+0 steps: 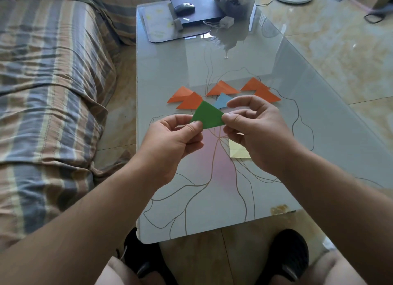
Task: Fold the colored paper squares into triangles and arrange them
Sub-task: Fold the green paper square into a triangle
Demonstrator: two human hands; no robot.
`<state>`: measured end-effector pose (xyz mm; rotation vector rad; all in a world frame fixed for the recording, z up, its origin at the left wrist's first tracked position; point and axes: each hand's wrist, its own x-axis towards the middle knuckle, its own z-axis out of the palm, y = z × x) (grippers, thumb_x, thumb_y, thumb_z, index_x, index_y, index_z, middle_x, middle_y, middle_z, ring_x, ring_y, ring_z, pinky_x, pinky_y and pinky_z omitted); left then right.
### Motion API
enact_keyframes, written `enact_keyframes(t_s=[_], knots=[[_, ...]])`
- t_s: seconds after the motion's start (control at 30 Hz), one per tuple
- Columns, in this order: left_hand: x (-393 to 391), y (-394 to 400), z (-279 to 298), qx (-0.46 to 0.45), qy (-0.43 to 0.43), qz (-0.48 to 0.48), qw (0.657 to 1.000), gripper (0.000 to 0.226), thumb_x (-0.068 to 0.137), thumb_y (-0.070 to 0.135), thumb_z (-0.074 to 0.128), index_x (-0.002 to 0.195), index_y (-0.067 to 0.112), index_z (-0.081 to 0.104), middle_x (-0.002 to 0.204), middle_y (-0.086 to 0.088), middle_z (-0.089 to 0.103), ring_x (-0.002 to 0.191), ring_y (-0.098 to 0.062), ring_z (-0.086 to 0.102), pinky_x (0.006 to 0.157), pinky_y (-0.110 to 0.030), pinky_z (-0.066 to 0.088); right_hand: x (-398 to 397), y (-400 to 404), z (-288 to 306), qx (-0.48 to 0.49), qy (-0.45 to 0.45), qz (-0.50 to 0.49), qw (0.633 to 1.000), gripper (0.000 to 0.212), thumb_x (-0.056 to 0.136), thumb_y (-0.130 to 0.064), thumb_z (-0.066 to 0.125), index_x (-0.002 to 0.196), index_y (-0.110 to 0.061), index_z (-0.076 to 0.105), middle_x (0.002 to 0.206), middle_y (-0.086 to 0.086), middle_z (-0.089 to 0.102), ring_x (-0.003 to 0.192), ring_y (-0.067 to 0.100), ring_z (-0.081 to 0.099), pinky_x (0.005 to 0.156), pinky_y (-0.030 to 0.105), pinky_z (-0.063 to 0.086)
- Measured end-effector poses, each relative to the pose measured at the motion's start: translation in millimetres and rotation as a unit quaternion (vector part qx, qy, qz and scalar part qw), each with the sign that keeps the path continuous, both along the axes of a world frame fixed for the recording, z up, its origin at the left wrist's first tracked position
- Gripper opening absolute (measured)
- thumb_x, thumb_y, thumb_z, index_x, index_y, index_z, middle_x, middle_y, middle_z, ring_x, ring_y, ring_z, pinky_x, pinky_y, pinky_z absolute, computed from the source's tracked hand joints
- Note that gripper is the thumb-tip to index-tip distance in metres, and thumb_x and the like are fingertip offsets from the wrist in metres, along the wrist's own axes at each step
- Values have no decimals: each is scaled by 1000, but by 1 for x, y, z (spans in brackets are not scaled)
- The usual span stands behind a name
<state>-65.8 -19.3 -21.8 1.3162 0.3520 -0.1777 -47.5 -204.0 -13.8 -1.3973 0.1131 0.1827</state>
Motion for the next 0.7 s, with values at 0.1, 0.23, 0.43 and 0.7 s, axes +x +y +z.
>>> enact_keyframes(t_s=[0.1, 0.23, 0.43, 0.7], knots=[[-1, -2, 2, -16, -7, 7, 1000, 9, 93, 8, 71, 102, 9, 67, 78, -6, 69, 69, -14, 68, 70, -29, 60, 1, 2, -1, 46, 87, 23, 995, 22, 92, -10, 75, 111, -18, 65, 83, 5, 71, 68, 20, 64, 71, 34, 54], [-3, -5, 3, -30, -4, -4, 1000, 11, 94, 10, 70, 104, 9, 65, 83, -9, 72, 71, -16, 69, 69, -30, 61, -6, 8, -6, 6, 131, 96, 987, 17, 92, -22, 77, 107, -16, 72, 87, 6, 72, 71, 21, 64, 68, 33, 51], [-7, -8, 4, -17, 0, -45, 999, 30, 84, 17, 76, 110, 8, 65, 84, -12, 75, 74, -18, 72, 68, -31, 61, -6, 9, -8, -38, 91, 82, 992, 8, 92, -17, 78, 97, -13, 73, 77, 3, 70, 69, 18, 64, 67, 31, 52], [-4, 0, 8, 13, -19, -82, 996, 32, 85, 4, 76, 113, 13, 65, 87, -10, 77, 80, -20, 73, 76, -31, 62, -2, 2, -9, -38, 131, 102, 985, 20, 88, -25, 81, 102, -12, 74, 78, 3, 71, 69, 20, 64, 69, 33, 51]])
